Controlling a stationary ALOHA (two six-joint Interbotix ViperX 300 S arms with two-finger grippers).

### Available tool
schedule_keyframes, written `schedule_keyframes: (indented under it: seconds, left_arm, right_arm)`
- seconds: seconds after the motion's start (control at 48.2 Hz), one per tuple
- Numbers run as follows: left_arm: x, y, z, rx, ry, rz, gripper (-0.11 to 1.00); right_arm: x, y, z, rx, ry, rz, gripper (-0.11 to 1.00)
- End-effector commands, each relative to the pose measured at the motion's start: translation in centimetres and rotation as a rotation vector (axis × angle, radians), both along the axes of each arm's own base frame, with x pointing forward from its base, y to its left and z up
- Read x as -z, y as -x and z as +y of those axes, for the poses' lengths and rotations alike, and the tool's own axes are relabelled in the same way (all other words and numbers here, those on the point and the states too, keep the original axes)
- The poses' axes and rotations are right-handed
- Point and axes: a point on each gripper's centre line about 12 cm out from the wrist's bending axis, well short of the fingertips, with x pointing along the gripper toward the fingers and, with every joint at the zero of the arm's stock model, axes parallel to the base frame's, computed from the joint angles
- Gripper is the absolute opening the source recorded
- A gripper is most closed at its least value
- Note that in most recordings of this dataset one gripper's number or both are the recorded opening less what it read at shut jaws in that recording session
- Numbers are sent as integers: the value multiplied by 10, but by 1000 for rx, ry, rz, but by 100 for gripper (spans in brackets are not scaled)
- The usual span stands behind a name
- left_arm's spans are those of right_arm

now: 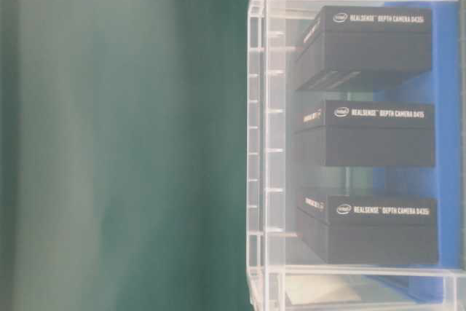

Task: Take the box out of the case with both arms.
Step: 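Move both open grippers above the left and right black boxes in the bin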

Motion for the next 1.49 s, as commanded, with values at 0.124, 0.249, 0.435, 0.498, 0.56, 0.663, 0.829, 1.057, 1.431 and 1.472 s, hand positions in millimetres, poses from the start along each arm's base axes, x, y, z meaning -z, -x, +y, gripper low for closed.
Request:
schedule_keyframes:
  seconds: [0.124,0.249,0.435,0.498,0.56,0.663,0.829,1.057,1.431,1.472]
  left_arm:
    - [-6,-2,0,7,-5,8,84]
    - [-5,2,0,5,-1,25,84]
    - [-5,1,0,5,-2,25,84]
    - [-5,0,1,1,-2,29,84]
    - [-6,-1,1,-3,-1,26,84]
    - [-6,-6,3,-6,2,32,84]
    - [-7,-20,8,-10,7,41,84]
    - [-10,-46,17,-11,18,71,84]
    - [-14,-95,32,10,13,87,84]
    - [-13,-100,34,14,13,90,84]
  right_arm:
    - [-7,-3,-3,11,25,-41,97]
    - [-8,-5,-3,33,26,-68,97]
    - [-8,-5,-3,65,20,-75,97]
    - [-8,-5,-3,70,19,-76,97]
    - [-8,-5,-3,73,19,-80,97]
    - [-7,-7,-3,75,10,-81,97]
    - [-5,-15,-5,84,-6,-84,97]
    - [-4,-37,-13,92,-6,-125,97]
    - [-2,-106,-19,16,-36,-180,97]
    - [-2,-114,-20,7,-36,-178,97]
